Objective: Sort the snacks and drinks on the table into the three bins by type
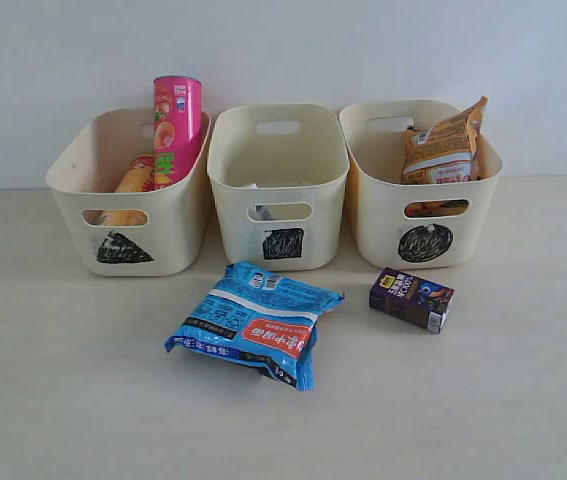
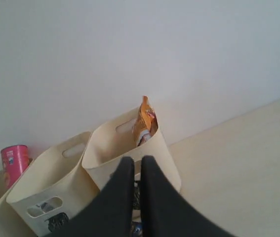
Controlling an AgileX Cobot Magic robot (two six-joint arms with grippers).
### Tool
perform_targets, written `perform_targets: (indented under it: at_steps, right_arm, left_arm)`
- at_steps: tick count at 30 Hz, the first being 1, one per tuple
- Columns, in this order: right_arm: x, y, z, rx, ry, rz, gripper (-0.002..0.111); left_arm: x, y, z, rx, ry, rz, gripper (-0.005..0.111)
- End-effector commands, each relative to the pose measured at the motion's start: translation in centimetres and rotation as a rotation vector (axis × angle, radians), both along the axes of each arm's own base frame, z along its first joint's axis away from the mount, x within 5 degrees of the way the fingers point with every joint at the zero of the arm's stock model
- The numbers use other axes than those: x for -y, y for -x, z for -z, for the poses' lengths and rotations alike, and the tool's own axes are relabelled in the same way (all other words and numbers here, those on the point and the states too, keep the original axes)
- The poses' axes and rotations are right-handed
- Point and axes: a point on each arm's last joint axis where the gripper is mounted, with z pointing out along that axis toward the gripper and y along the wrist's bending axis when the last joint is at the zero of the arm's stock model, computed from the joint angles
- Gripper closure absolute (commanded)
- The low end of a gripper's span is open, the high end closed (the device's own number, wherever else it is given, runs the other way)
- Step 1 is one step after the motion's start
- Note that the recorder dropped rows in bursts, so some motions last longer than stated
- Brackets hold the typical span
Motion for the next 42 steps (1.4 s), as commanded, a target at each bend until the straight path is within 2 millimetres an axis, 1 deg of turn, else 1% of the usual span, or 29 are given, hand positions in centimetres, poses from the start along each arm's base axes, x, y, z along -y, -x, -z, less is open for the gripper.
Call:
perform_targets:
  at_steps: [1,2,3,4,5,6,7,9,10,11,12,13,14,17,19,22,24,27,31,34,36,37,38,42]
  right_arm:
    - [-0.2,-0.7,-4.6,-0.014,0.076,-0.018,0.107]
    - [-0.4,-1.2,-6.5,-0.049,0.101,-0.035,0.107]
    - [-0.6,-1.7,-7.7,-0.087,0.122,-0.053,0.107]
    - [-0.9,-2.7,-9.7,-0.156,0.127,-0.087,0.107]
    - [-1.0,-3.1,-10.5,-0.174,0.118,-0.100,0.107]
    - [-1.1,-3.9,-12.2,-0.178,0.098,-0.114,0.107]
    - [-1.1,-4.2,-13.4,-0.154,0.089,-0.112,0.107]
    - [-1.2,-4.5,-15.7,-0.080,-0.032,-0.113,0.107]
    - [-1.2,-4.6,-16.5,-0.057,-0.084,-0.121,0.107]
    - [-1.2,-4.8,-17.2,-0.038,-0.101,-0.125,0.107]
    - [-1.3,-5.1,-17.8,-0.036,-0.090,-0.133,0.107]
    - [-1.5,-5.5,-18.0,-0.061,-0.059,-0.147,0.107]
    - [-1.7,-6.0,-18.5,-0.091,-0.007,-0.167,0.107]
    - [-2.4,-8.2,-18.2,-0.233,0.116,-0.248,0.107]
    - [-3.4,-10.7,-17.4,-0.360,0.177,-0.368,0.107]
    - [-4.4,-12.7,-17.0,-0.446,0.226,-0.508,0.107]
    - [-4.9,-13.6,-16.9,-0.498,0.231,-0.579,0.107]
    - [-5.5,-14.8,-17.0,-0.537,0.265,-0.636,0.108]
    - [-7.2,-15.9,-16.8,-0.553,0.348,-0.677,0.109]
    - [-9.2,-16.7,-15.8,-0.611,0.414,-0.701,0.109]
    - [-11.0,-17.0,-14.8,-0.665,0.470,-0.735,0.109]
    - [-11.7,-17.2,-14.5,-0.693,0.506,-0.732,0.109]
    - [-12.9,-17.3,-13.9,-0.726,0.551,-0.746,0.109]
    - [-16.4,-17.9,-11.8,-0.836,0.720,-0.737,0.109]
  left_arm:
    - [0.1,0.0,0.1,-0.006,-0.005,0.010,0.103]
    - [0.1,0.0,0.1,-0.006,-0.005,0.010,0.103]
    - [0.1,0.0,0.1,-0.005,0.000,0.010,0.103]
    - [0.1,0.0,0.1,-0.005,0.008,0.011,0.103]
    - [0.1,0.0,0.1,-0.005,0.019,0.012,0.103]
    - [0.2,0.0,0.1,-0.005,0.023,0.012,0.103]
    - [0.2,0.0,0.1,-0.005,0.023,0.012,0.103]
    - [0.2,0.0,0.1,-0.005,0.023,0.012,0.103]
    - [0.2,0.0,0.1,-0.005,0.023,0.012,0.103]
    - [0.2,0.0,0.1,-0.005,0.023,0.012,0.103]
    - [0.2,0.0,0.1,-0.005,0.023,0.012,0.103]
    - [0.2,0.0,0.1,-0.005,0.023,0.012,0.103]
    - [0.2,0.0,0.1,-0.005,0.023,0.012,0.103]
    - [0.2,0.0,0.1,-0.005,0.023,0.012,0.103]
    - [0.2,0.0,0.1,-0.005,0.023,0.012,0.103]
    - [0.2,0.0,0.1,-0.005,0.023,0.012,0.103]
    - [0.2,0.0,0.1,-0.005,0.023,0.012,0.103]
    - [0.2,0.0,0.1,-0.005,0.023,0.012,0.103]
    - [0.2,0.0,0.1,0.001,0.116,-0.008,0.103]
    - [0.2,0.0,0.1,0.003,0.201,-0.026,0.103]
    - [0.2,0.0,0.1,0.004,0.235,-0.033,0.103]
    - [0.2,0.0,0.1,0.004,0.239,-0.034,0.103]
    - [0.2,0.0,0.1,0.006,0.238,-0.034,0.103]
    - [0.2,0.0,0.1,0.006,0.238,-0.034,0.103]
